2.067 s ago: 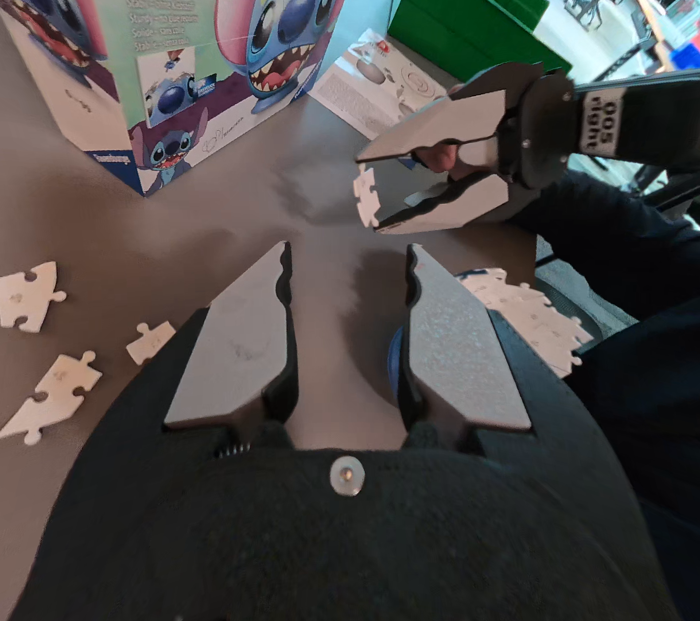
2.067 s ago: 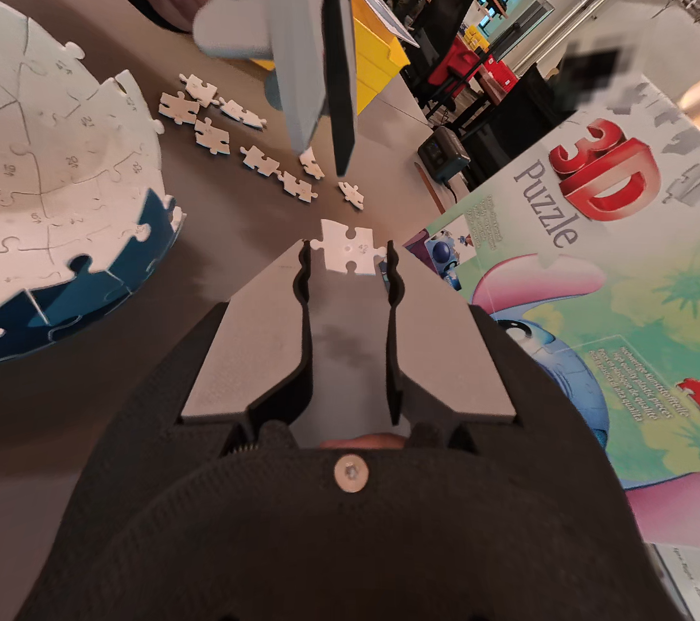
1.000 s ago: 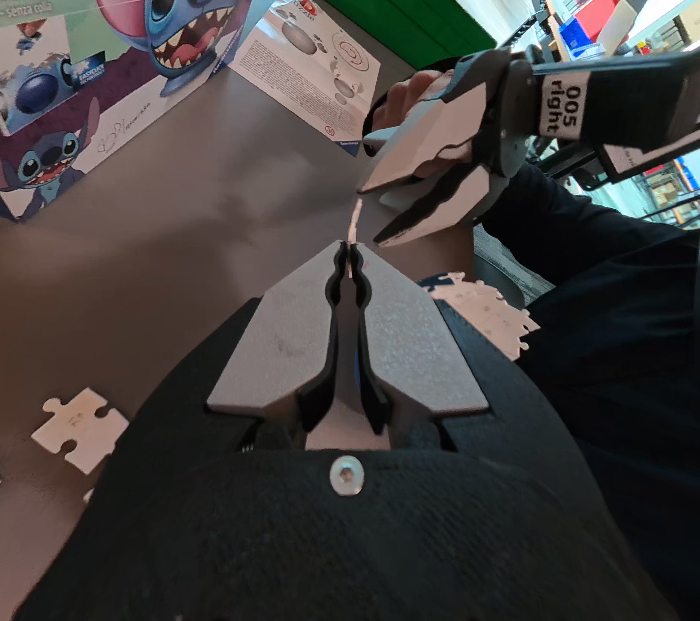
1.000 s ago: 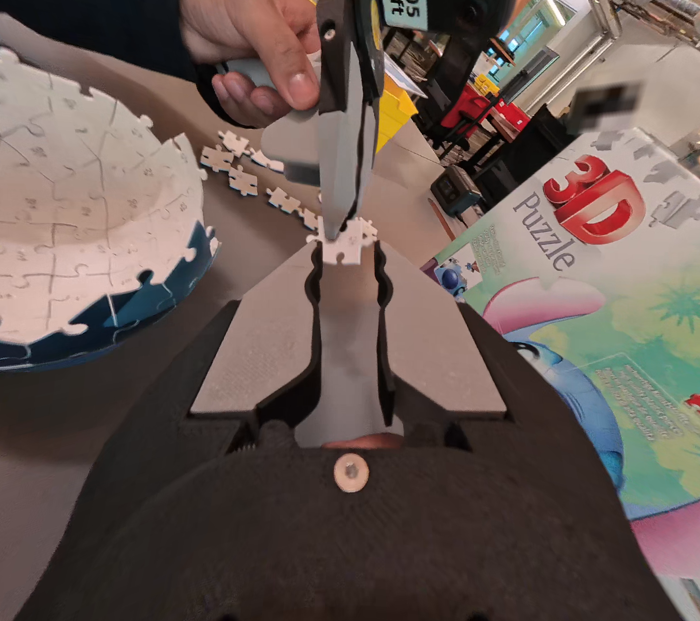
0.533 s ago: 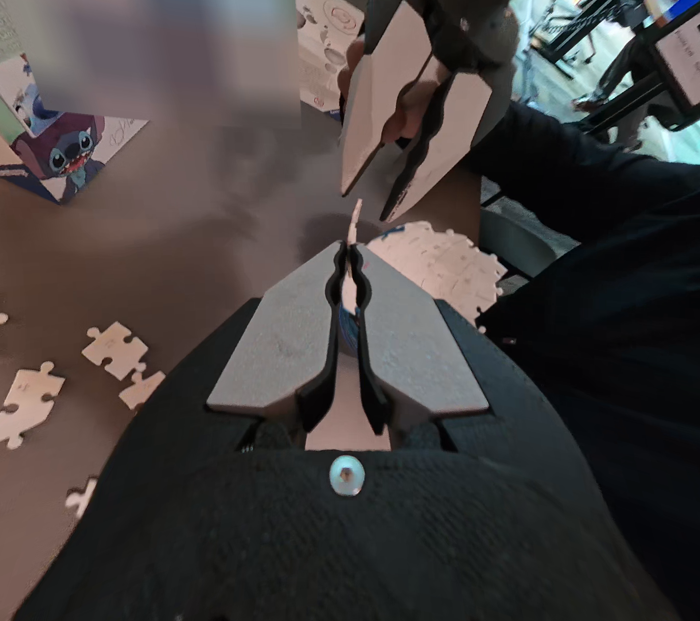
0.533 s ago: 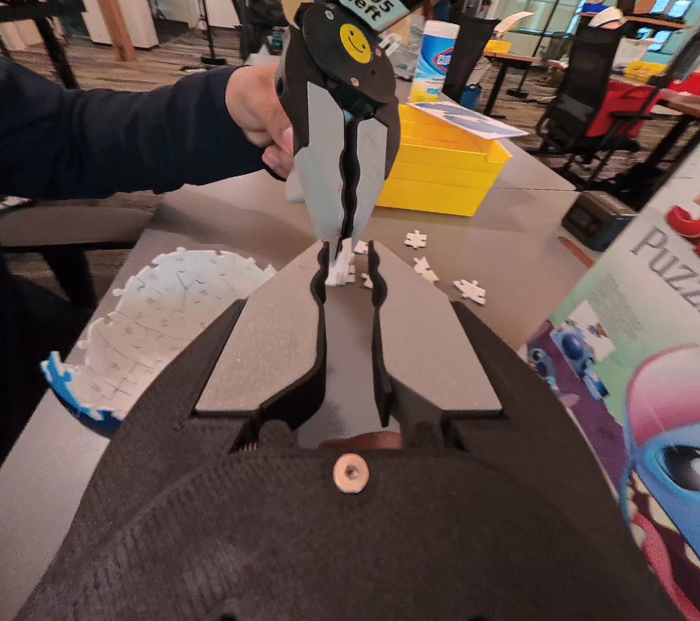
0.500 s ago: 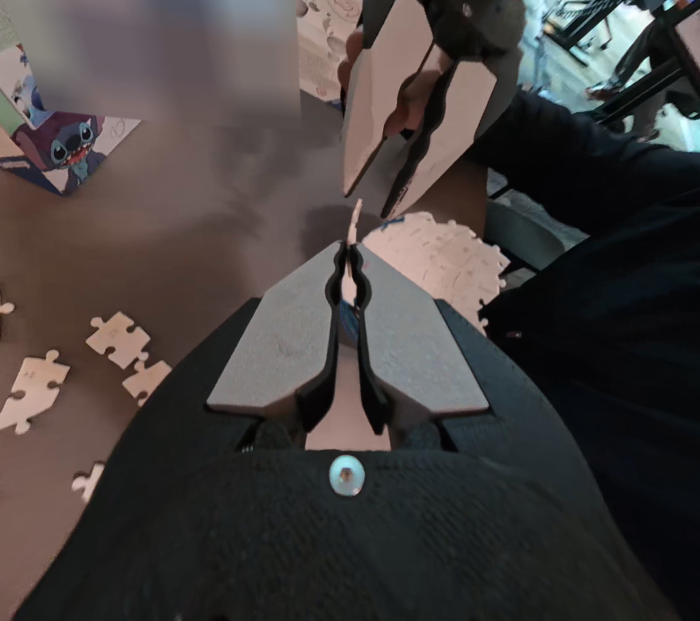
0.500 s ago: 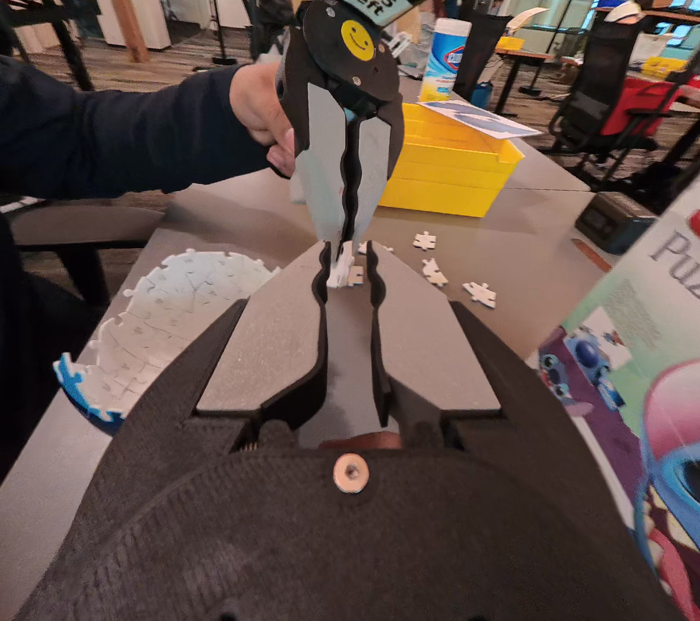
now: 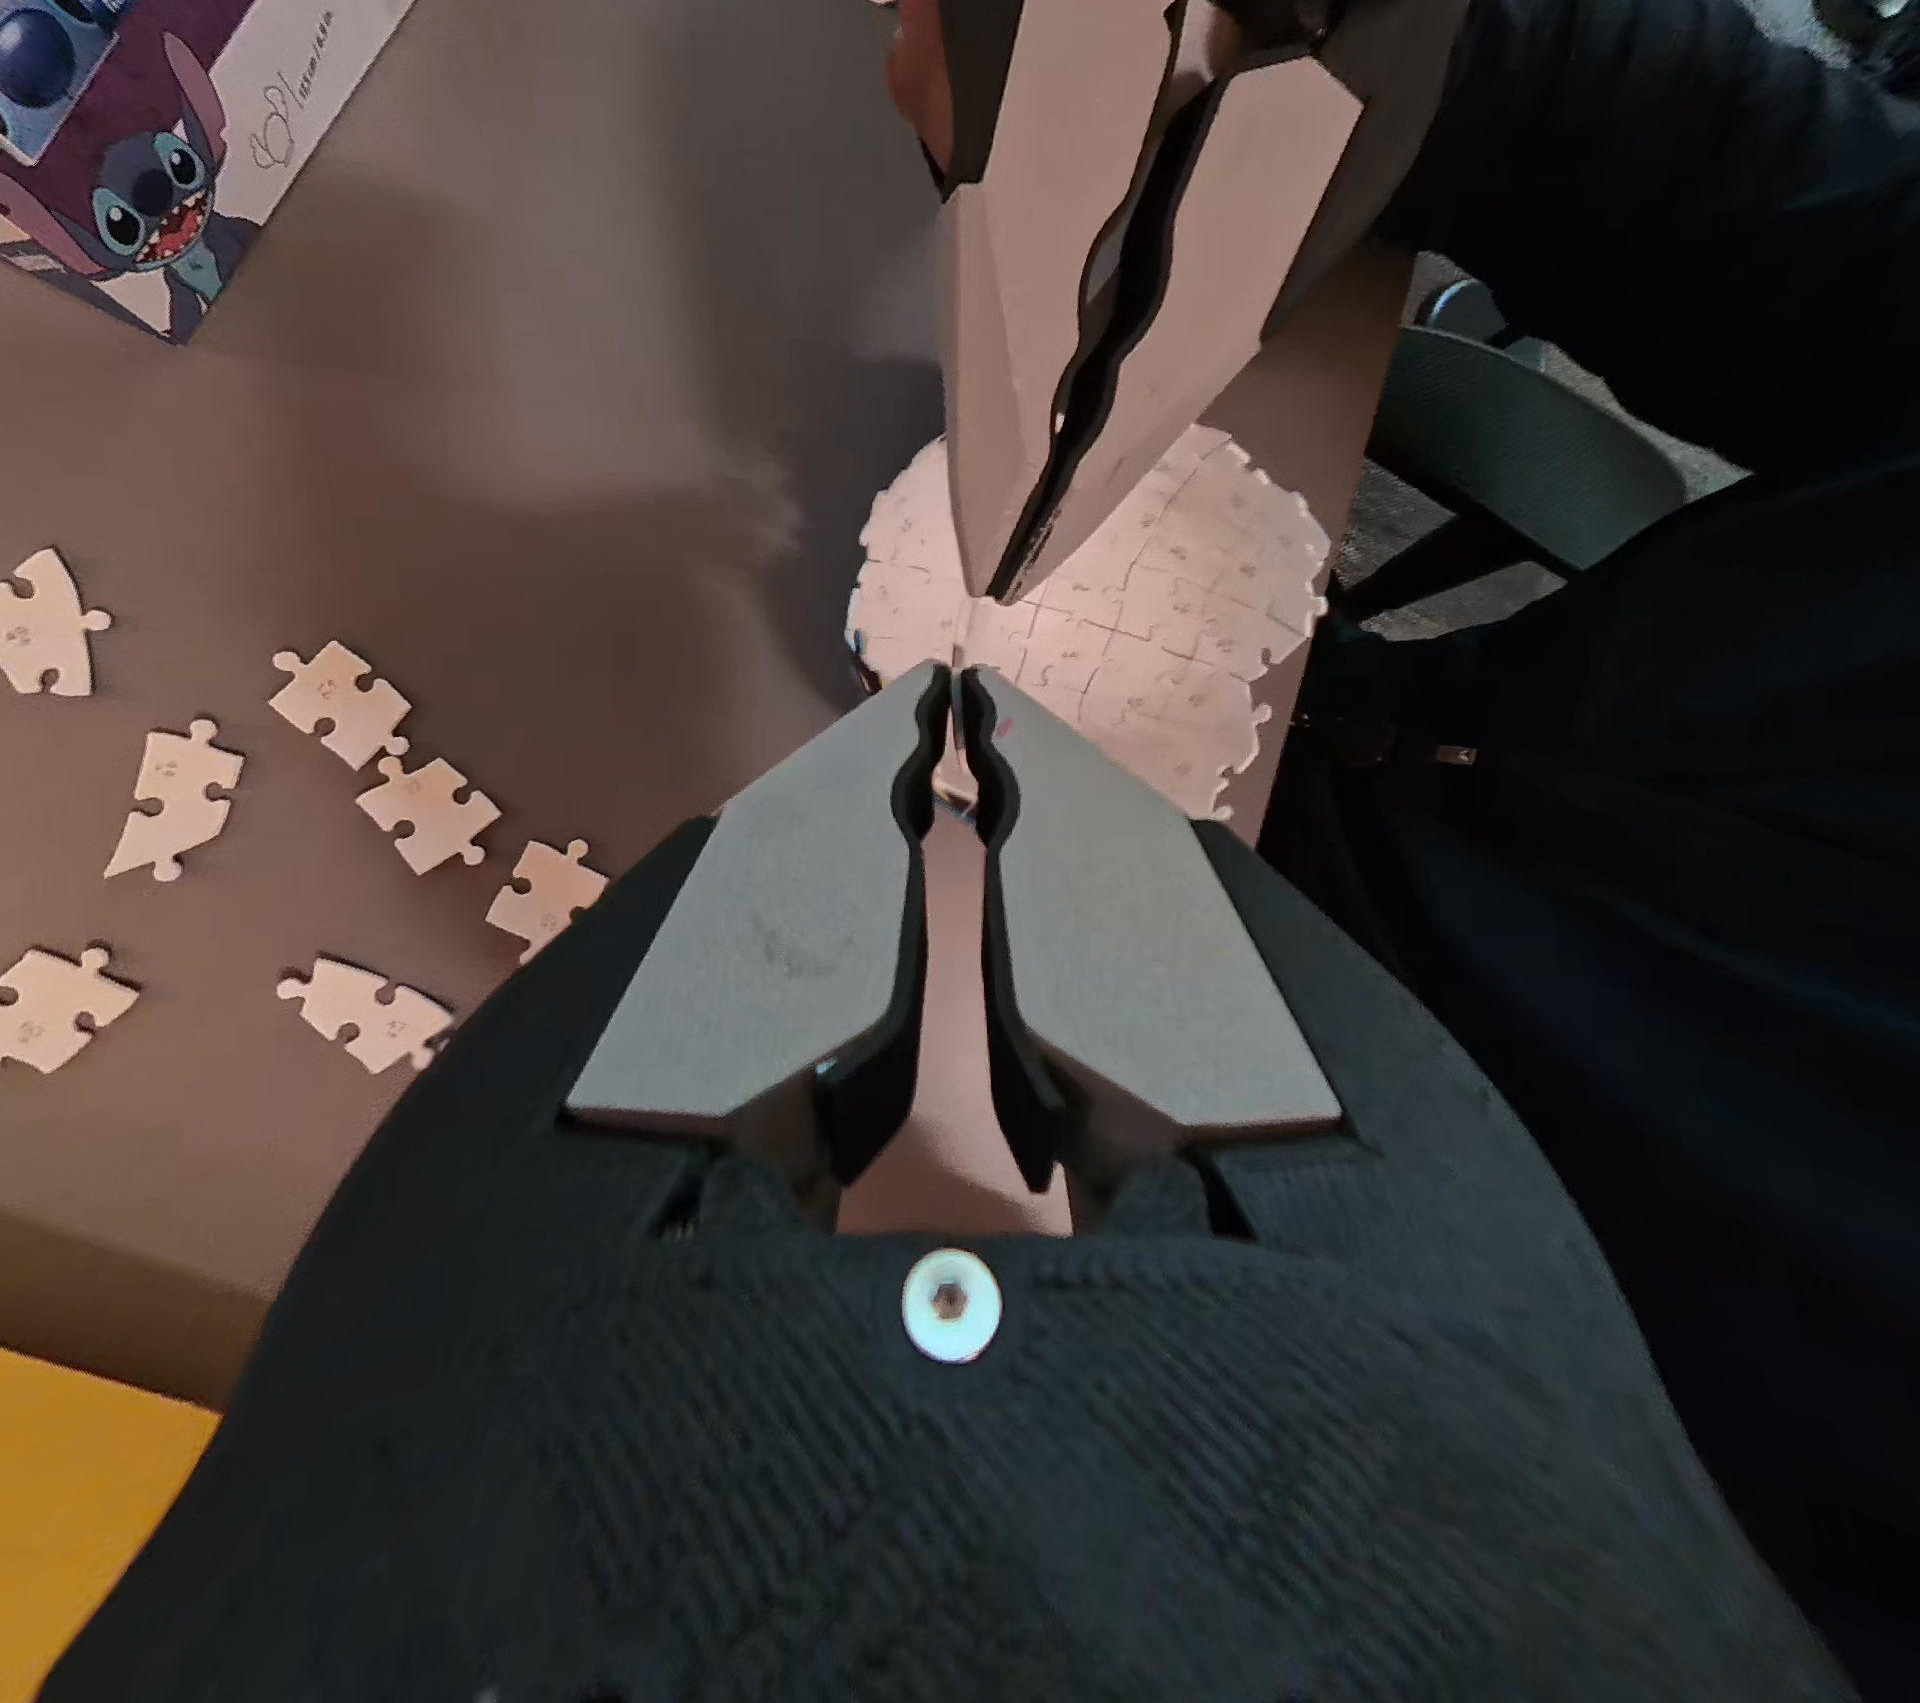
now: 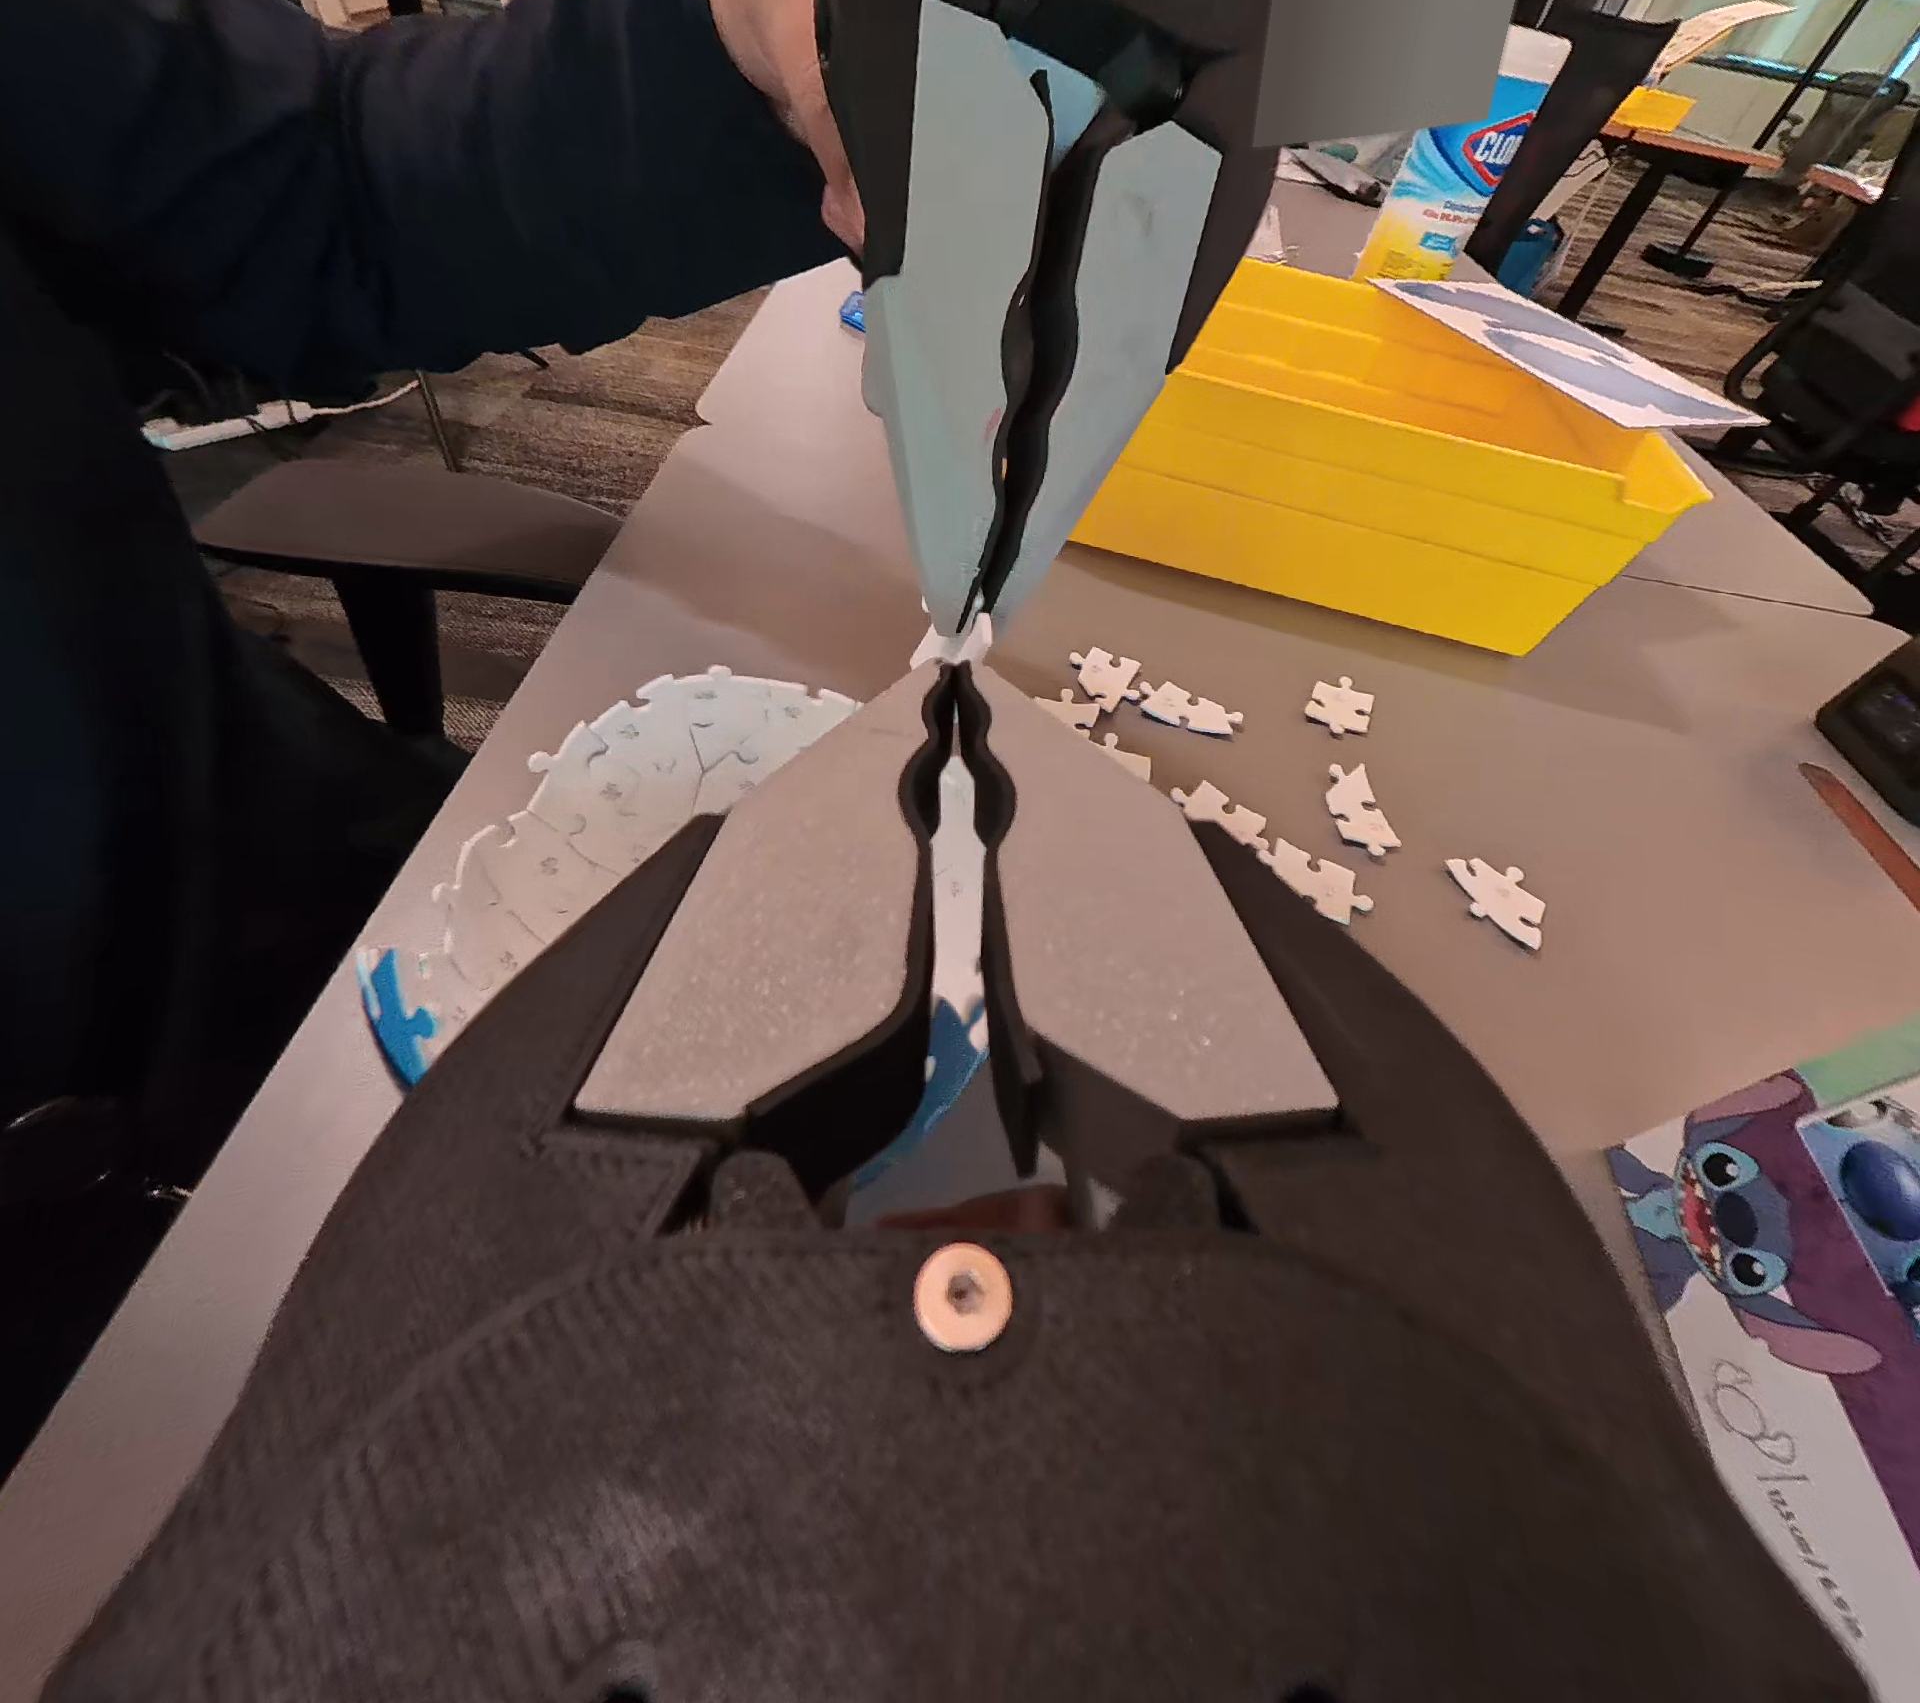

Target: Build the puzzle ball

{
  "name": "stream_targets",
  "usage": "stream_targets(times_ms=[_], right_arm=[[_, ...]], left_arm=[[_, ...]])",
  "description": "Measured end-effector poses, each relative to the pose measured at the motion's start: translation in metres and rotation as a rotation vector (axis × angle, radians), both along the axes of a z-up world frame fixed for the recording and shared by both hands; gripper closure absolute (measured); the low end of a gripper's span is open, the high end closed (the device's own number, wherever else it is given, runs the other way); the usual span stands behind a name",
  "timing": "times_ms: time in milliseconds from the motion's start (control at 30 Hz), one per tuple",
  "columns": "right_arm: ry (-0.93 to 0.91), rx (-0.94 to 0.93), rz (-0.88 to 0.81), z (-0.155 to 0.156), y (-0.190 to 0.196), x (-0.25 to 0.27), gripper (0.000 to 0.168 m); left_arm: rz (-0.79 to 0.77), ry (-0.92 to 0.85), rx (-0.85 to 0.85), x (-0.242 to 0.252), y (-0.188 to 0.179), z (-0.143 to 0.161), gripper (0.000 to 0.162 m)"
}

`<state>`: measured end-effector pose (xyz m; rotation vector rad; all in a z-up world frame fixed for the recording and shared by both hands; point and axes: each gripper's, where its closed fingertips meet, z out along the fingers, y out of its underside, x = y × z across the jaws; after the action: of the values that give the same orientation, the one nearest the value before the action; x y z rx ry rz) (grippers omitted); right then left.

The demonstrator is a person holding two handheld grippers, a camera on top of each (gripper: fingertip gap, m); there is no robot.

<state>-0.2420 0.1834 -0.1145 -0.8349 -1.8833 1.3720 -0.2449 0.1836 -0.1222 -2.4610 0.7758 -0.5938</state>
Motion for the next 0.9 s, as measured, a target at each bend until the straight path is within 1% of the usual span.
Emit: stream_targets(times_ms=[133,233,333,467,533,700,900], right_arm=[[-0.03,0.0,0.015,-0.005,-0.002,0.0,0.168],[-0.061,0.003,0.042,-0.01,-0.007,0.001,0.168],[-0.053,0.04,-0.004,-0.012,0.003,-0.001,0.168],[-0.045,-0.046,-0.028,-0.003,0.014,0.0,0.164],[-0.04,-0.056,-0.043,-0.001,0.017,-0.001,0.162],[-0.063,-0.016,-0.081,-0.009,0.018,-0.005,0.159],[-0.123,0.078,-0.14,-0.025,0.037,0.002,0.152]], left_arm=[[0.043,-0.004,0.002,0.0,0.0,0.001,0.162],[0.054,0.006,-0.033,0.001,-0.006,-0.004,0.162],[0.09,0.084,-0.075,-0.008,-0.009,-0.013,0.162],[0.106,0.134,-0.101,-0.009,-0.014,-0.015,0.162],[0.121,0.174,-0.103,-0.011,-0.015,-0.017,0.162],[0.166,0.242,-0.138,-0.012,-0.017,-0.025,0.162],[0.216,0.28,-0.162,-0.013,-0.018,-0.023,0.162]])
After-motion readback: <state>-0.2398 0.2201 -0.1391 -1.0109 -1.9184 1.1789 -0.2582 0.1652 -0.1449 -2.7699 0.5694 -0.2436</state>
